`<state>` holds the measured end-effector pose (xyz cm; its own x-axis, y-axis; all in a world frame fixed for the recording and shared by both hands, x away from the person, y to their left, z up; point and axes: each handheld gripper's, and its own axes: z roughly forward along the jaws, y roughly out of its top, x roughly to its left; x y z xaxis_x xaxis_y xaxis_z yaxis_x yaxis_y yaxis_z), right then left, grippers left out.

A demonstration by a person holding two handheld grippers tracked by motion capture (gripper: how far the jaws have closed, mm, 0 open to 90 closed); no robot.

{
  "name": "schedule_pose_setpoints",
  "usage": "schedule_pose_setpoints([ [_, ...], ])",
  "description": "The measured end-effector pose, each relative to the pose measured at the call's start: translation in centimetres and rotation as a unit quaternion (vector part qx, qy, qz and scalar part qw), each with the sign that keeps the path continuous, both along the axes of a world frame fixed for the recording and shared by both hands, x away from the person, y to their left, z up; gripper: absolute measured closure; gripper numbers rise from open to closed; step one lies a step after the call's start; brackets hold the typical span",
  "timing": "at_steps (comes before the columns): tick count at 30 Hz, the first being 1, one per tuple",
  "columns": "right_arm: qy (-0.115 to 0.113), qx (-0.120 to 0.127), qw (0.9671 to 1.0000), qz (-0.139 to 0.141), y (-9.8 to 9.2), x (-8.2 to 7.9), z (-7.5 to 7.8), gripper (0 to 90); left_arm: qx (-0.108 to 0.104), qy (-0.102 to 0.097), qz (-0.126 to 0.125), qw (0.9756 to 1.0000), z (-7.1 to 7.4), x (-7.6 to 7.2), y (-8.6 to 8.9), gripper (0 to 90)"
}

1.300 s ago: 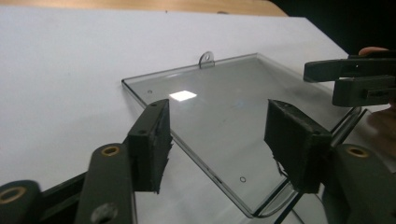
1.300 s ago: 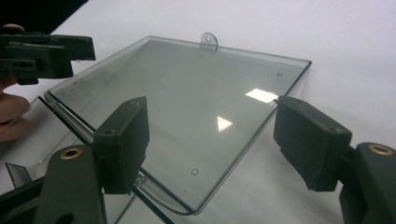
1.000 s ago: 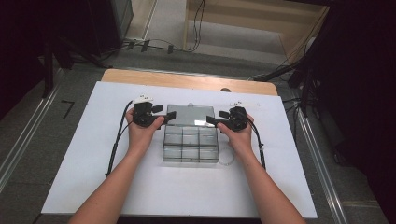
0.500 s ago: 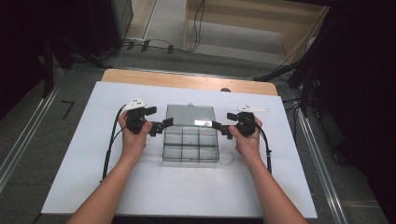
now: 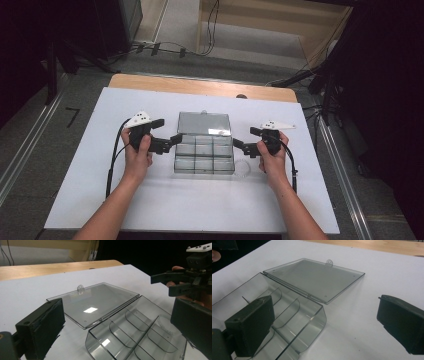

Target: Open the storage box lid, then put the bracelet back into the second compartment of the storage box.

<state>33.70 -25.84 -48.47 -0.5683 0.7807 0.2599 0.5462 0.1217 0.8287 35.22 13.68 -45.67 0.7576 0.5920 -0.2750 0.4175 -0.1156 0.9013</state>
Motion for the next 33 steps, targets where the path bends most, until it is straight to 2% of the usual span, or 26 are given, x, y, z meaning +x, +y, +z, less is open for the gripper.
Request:
schedule_pose_setpoints([
  [9, -0.005, -0.019, 0.9998, 0.004, -0.3, -1.3, -0.2, 0.0, 0.001, -0.013, -0.003, 0.9999, 0.1, -1.5, 0.5, 0.0],
  [18, 0.003, -0.024, 0.9997, 0.003, -0.9, -2.6, -0.7, 0.0, -0.003, -0.017, 0.001, 0.9999, 0.1, -2.8, 1.4, 0.0],
  [23, -0.002, -0.033, 0.9994, 0.004, -1.4, -3.4, -0.6, 0.0, -0.002, -0.02, 0.003, 0.9998, 0.2, -3.6, 2.1, 0.0],
  [30, 0.005, -0.031, 0.9994, 0.014, -1.8, -3.9, -0.6, 0.0, -0.001, -0.022, 0.003, 0.9998, -0.3, -4.9, 2.7, 0.0],
  [33, 0.008, -0.036, 0.9992, 0.014, -2.0, -4.2, -0.8, 3.1, -0.003, -0.022, 0.004, 0.9998, -0.6, -5.4, 3.1, 0.0],
])
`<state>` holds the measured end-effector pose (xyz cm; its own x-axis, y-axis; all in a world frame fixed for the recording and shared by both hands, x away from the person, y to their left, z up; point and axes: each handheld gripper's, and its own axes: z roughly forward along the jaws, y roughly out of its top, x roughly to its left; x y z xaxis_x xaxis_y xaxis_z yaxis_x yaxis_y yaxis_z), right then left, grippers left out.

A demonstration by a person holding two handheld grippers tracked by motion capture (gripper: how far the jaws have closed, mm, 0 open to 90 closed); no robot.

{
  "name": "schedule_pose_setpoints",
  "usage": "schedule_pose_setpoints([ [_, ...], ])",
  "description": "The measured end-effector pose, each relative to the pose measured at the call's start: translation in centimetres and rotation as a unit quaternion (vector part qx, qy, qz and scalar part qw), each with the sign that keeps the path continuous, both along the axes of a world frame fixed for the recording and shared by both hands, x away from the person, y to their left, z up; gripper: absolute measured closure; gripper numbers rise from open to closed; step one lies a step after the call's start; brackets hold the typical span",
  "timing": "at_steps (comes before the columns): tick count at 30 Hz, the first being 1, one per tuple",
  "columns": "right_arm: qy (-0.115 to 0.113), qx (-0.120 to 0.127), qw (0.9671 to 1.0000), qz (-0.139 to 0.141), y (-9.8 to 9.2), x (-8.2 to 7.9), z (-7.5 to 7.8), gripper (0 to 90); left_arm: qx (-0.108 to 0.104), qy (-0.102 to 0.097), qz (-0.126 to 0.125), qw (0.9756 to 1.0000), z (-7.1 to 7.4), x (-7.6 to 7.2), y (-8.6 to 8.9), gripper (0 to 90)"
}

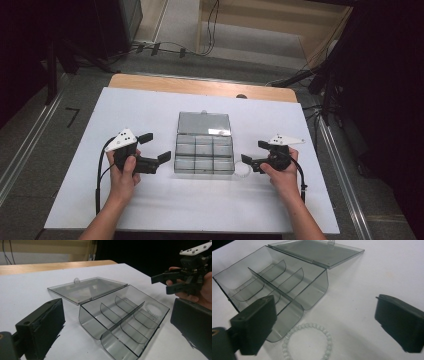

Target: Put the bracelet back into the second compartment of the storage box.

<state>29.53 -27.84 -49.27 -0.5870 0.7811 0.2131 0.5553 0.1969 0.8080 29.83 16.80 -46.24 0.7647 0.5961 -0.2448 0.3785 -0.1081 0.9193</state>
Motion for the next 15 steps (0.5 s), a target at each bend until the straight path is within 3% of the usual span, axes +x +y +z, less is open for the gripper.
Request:
schedule_pose_setpoints([
  [10, 0.016, -0.009, 0.9998, 0.012, 0.0, -0.5, -0.5, 4.6, 0.005, -0.004, 0.009, 0.9999, -0.5, -1.5, 1.4, 0.0],
  [15, 0.018, -0.025, 0.9995, 0.001, 0.0, -0.7, -0.6, 15.4, 0.008, -0.003, 0.015, 0.9999, -0.7, -2.1, 2.2, 0.0],
])
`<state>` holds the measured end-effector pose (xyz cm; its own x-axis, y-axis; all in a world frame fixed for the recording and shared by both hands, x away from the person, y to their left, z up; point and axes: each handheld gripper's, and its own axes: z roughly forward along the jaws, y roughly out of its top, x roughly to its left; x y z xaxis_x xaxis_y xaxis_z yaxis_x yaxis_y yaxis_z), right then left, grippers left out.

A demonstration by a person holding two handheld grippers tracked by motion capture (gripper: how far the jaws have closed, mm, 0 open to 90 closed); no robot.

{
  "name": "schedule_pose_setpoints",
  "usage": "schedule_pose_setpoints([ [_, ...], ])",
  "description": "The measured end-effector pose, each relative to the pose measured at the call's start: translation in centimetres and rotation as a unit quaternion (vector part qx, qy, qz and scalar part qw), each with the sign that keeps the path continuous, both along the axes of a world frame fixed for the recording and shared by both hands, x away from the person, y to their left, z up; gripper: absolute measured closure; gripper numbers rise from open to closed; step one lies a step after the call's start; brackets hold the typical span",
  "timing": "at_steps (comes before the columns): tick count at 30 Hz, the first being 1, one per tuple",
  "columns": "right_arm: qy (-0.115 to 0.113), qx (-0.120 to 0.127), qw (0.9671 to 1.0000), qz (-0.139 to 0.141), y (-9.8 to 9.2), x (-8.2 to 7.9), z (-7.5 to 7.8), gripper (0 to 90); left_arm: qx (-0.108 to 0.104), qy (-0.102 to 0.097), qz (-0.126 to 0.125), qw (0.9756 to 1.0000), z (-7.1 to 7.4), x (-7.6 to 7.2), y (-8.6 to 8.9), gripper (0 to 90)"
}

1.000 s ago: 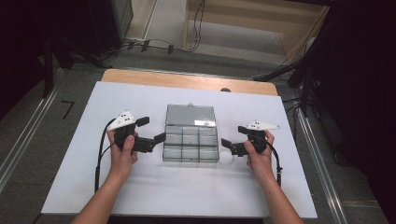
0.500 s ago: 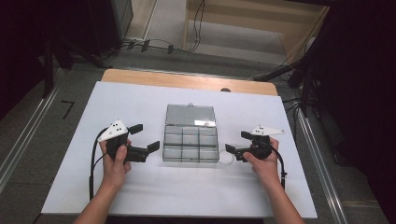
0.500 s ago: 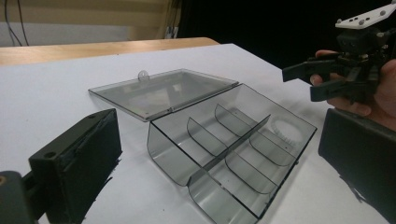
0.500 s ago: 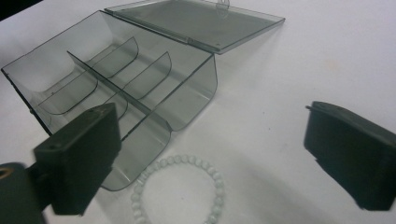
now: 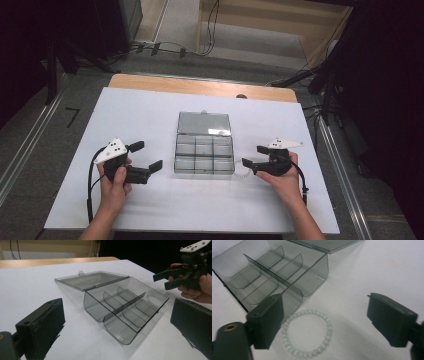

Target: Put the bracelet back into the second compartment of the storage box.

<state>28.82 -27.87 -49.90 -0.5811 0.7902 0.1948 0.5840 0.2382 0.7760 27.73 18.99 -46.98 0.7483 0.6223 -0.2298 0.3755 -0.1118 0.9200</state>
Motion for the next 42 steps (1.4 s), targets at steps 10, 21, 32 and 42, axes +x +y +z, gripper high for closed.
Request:
schedule_pose_setpoints([
  [10, 0.008, -0.005, 0.9999, 0.007, 0.1, -0.2, -0.4, 40.5, 0.005, 0.001, 0.007, 1.0, -0.4, -0.7, 1.1, 0.0],
  [21, 0.015, -0.016, 0.9998, -0.003, -0.3, -0.1, -1.0, 53.4, 0.02, 0.0, 0.016, 0.9997, -0.6, -2.2, 2.3, 0.0],
  [32, 0.024, -0.038, 0.9989, 0.014, 0.1, -0.2, -1.5, 65.5, 0.013, 0.006, 0.029, 0.9995, -0.9, -2.2, 3.4, 0.0],
  [42, 0.027, -0.055, 0.9981, 0.012, 0.7, -0.3, -2.2, 68.2, 0.017, 0.006, 0.029, 0.9994, -1.1, -2.0, 3.4, 0.0],
])
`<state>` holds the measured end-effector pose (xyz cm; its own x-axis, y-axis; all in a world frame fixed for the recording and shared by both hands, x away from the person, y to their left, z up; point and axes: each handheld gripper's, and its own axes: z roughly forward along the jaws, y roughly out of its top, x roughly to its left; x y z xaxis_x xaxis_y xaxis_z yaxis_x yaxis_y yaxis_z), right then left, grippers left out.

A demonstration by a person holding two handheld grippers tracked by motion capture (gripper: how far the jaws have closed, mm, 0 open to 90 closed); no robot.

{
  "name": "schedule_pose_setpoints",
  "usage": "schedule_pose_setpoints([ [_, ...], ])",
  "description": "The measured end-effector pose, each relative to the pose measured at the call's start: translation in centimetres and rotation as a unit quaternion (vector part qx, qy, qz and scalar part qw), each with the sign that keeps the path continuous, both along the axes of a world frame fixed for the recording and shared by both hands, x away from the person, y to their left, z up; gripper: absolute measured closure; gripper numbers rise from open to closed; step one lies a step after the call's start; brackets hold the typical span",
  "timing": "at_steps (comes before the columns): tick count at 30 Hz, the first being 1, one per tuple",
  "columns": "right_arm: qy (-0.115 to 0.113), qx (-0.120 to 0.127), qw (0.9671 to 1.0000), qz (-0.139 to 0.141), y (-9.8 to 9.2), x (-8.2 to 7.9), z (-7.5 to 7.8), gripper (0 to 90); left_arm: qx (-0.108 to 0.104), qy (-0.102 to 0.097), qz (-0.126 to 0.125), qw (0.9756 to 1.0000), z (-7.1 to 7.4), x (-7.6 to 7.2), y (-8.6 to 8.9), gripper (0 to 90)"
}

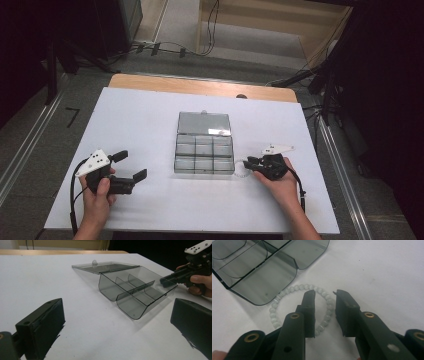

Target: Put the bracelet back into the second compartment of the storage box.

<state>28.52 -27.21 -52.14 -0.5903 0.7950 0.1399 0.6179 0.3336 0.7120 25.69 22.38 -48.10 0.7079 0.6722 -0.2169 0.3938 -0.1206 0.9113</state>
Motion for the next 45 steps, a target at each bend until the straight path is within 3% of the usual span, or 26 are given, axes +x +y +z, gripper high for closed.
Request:
schedule_pose_setpoints([
  [6, -0.014, -0.039, 0.9991, -0.002, 0.8, -0.3, 0.1, 68.8, -0.002, 0.001, 0.006, 1.0, 0.0, 0.0, 0.2, 0.0],
  [13, -0.01, -0.039, 0.9992, -0.009, 0.8, -0.3, 0.1, 75.9, -0.006, 0.002, 0.007, 1.0, 0.0, 0.0, 0.2, 0.0],
  [16, -0.002, -0.026, 0.9996, -0.008, 0.5, -0.2, 0.0, 84.0, -0.006, 0.002, 0.006, 1.0, 0.1, 0.0, 0.2, 0.0],
  [29, 0.016, 0.018, 0.9997, -0.007, -0.2, 0.0, 0.0, 85.9, -0.005, 0.008, 0.004, 0.9999, -0.2, 0.2, 0.4, 0.0],
  [38, -0.002, 0.056, 0.9984, 0.003, -0.6, -0.5, 1.6, 85.9, -0.006, 0.004, 0.004, 1.0, -0.1, 0.2, 0.5, 0.0],
  [45, -0.023, 0.071, 0.9972, 0.007, -0.6, -1.0, 3.2, 85.9, -0.007, 0.006, 0.005, 1.0, -0.2, 0.2, 0.4, 0.0],
])
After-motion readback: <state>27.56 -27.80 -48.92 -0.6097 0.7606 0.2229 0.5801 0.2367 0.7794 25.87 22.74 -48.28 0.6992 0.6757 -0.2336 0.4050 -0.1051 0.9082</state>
